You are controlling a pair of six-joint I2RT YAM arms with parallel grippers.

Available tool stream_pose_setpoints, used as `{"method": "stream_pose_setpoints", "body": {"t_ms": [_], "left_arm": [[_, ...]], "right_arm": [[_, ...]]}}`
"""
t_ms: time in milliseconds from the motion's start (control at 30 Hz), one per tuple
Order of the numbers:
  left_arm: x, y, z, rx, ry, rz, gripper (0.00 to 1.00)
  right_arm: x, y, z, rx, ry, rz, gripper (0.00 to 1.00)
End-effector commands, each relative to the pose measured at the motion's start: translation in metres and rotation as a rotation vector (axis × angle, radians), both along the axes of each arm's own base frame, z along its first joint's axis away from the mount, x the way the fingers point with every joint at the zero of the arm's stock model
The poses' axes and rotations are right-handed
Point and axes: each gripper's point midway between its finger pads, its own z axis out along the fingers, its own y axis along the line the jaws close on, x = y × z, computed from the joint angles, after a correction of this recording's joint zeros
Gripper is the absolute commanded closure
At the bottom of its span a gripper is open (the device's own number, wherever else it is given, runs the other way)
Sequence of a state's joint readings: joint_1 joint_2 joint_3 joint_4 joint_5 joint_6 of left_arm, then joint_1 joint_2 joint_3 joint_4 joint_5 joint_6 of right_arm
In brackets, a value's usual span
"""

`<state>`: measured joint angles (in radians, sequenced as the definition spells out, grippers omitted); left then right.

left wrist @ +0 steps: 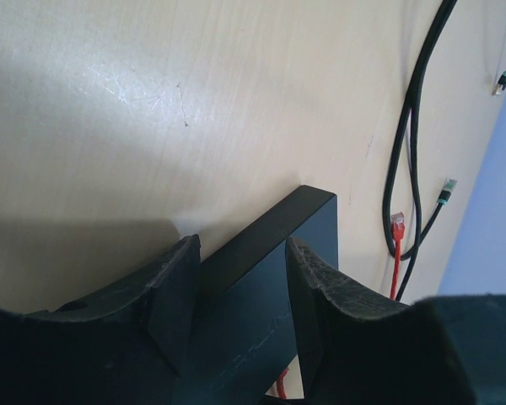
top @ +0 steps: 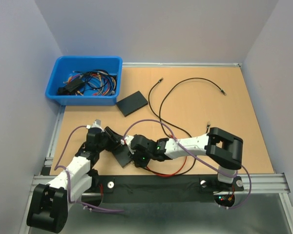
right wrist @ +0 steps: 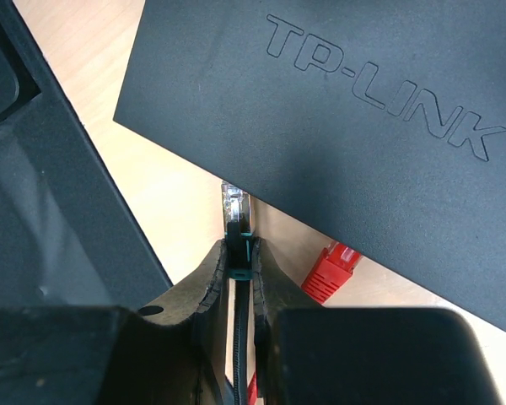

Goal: Insert the plug into the switch port

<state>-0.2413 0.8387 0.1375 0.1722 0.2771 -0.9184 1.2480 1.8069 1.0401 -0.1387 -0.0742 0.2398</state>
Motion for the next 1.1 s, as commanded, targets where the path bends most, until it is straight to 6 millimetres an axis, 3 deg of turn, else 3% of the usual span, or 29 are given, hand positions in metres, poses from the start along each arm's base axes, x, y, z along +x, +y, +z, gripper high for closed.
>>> {"method": "stream_pose_setpoints", "body": {"t_ms": [0, 400, 567, 700, 1067], "left_arm": [[-0.010, -0.002, -0.008, -0.002, 0.041, -0.017, 0.45], [-0.009, 0.000, -0.009, 0.013, 0.040, -0.002, 0.45], [-0.008, 0.000, -0.009, 0.015, 0.039, -0.004, 0.45], [-0.008, 0.001, -0.009, 0.015, 0.036, 0.000, 0.45], [-0.007, 0.002, -0.010, 0.020, 0.036, 0.008, 0.45]], "right_arm": [[0.027, -0.010, -0.003, -0.033, -0.077, -0.101, 1.00], [0.026, -0.025, 0.008, -0.015, -0.065, -0.132, 1.00], [0.025, -0.010, 0.013, 0.008, -0.048, -0.110, 1.00], [0.009, 0.004, 0.024, 0.061, 0.016, -0.015, 1.00], [0.003, 0.010, 0.037, 0.091, -0.006, 0.056, 1.00]]}}
